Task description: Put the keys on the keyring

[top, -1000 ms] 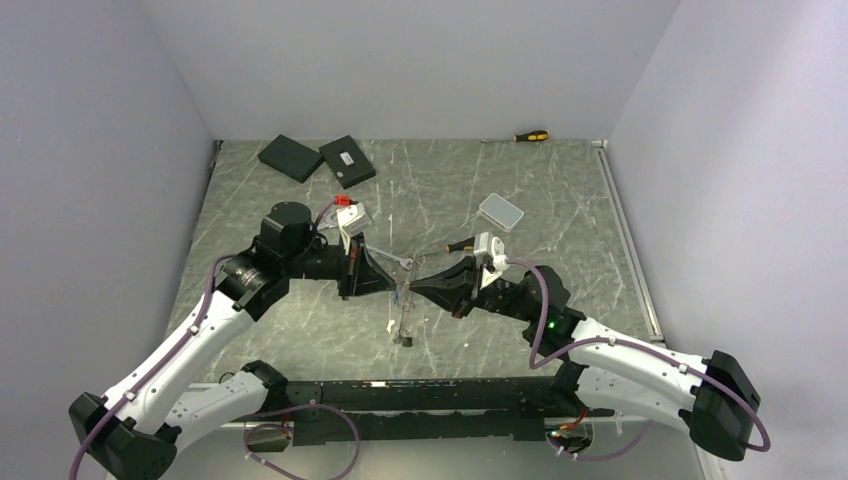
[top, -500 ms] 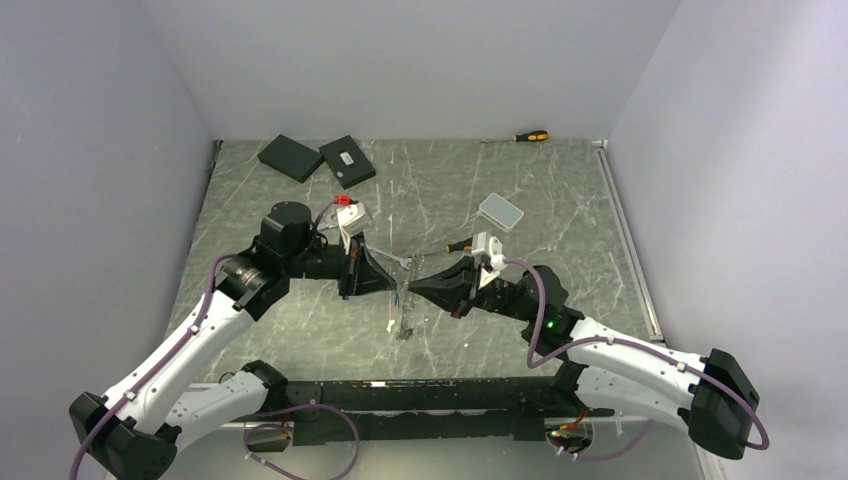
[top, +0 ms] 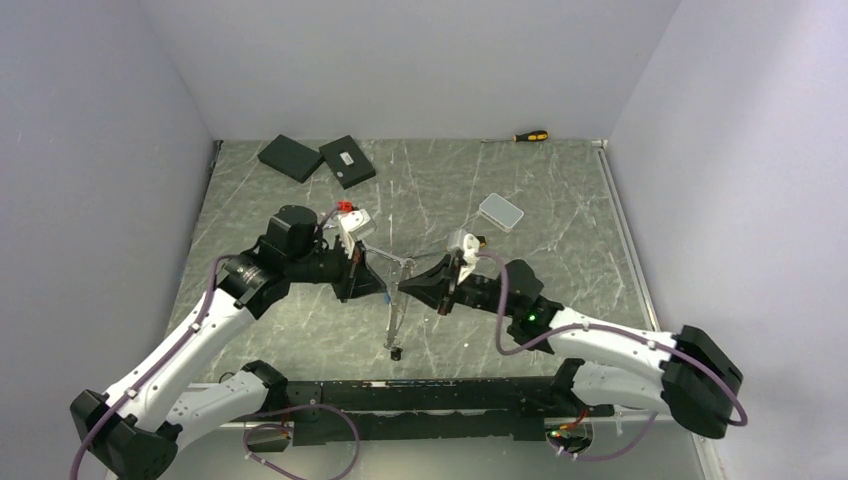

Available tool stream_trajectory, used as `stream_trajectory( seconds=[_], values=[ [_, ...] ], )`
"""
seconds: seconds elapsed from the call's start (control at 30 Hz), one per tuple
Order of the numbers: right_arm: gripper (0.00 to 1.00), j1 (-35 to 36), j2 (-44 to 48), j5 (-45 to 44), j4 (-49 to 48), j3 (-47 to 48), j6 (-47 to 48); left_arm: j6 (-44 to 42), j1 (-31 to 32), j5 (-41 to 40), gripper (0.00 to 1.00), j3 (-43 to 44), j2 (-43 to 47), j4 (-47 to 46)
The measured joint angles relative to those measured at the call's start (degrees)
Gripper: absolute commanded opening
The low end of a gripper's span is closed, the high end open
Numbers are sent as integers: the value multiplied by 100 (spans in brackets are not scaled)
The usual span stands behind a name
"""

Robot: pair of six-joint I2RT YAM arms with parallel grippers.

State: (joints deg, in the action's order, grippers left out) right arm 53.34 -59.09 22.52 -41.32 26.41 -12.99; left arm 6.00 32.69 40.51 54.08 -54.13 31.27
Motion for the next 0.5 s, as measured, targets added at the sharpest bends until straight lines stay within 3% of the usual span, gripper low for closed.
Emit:
stream_trajectory(
  seconds=[0.17,0.3,0.5],
  values=[
    [0,0,-975,61,-267,310,11,-254,0,-776,0,66,63,584],
    [0,0,-1628,140,-579,730,13,-378,0,-1888,0,81,400,1010],
    [0,-2,-2072,46,-1281,782,-46,-411,-4,-3049,0,90,778,1231]
  ],
)
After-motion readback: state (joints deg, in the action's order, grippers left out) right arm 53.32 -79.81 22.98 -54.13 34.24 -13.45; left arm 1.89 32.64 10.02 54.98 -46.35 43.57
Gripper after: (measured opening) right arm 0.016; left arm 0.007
